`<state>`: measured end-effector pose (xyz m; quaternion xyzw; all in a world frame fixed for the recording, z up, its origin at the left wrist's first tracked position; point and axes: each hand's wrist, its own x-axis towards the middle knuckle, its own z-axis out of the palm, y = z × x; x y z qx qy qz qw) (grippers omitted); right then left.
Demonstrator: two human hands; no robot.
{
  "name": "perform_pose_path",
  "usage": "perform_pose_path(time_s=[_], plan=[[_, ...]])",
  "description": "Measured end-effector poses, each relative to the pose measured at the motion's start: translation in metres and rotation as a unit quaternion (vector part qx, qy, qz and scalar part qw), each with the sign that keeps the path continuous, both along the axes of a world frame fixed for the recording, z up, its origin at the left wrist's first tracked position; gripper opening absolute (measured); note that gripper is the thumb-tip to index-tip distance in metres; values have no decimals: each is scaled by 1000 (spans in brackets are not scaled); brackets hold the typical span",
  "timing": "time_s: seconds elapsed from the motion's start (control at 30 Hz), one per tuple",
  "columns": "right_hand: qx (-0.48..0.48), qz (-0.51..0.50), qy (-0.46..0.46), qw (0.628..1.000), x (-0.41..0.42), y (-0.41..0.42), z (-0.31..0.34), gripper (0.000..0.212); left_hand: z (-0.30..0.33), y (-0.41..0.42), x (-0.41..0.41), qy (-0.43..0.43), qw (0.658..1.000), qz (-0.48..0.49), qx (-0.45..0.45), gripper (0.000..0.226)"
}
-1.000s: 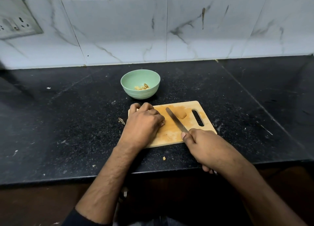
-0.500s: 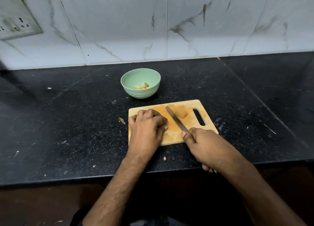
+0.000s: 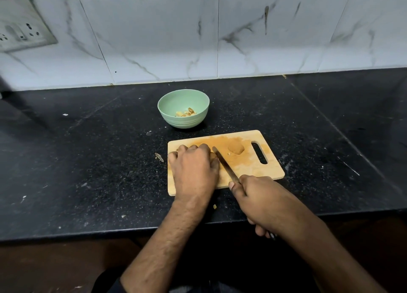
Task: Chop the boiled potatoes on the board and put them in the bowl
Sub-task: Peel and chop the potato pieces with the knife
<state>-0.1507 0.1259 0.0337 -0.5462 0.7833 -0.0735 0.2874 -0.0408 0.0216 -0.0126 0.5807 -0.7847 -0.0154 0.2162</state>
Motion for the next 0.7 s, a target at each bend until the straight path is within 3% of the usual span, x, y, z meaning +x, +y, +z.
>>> perform_pose_path(time_s=[0.17,0.37,0.6,0.7], plan=[[-23,-7,14,1000,-3,-3,-2,40,3,-4,-10,13,1000,21,16,29],[-23,-1,21,1000,-3,-2,-6,40,4,-15,3,142,980,-37,136,30],[-53,22,93,994,4,-11,-10,40,3,-27,18,120,985,-68,105,32],[-55,12,94,994,2,-8,-9,41,2,-28,22,100,988,-73,94,44]])
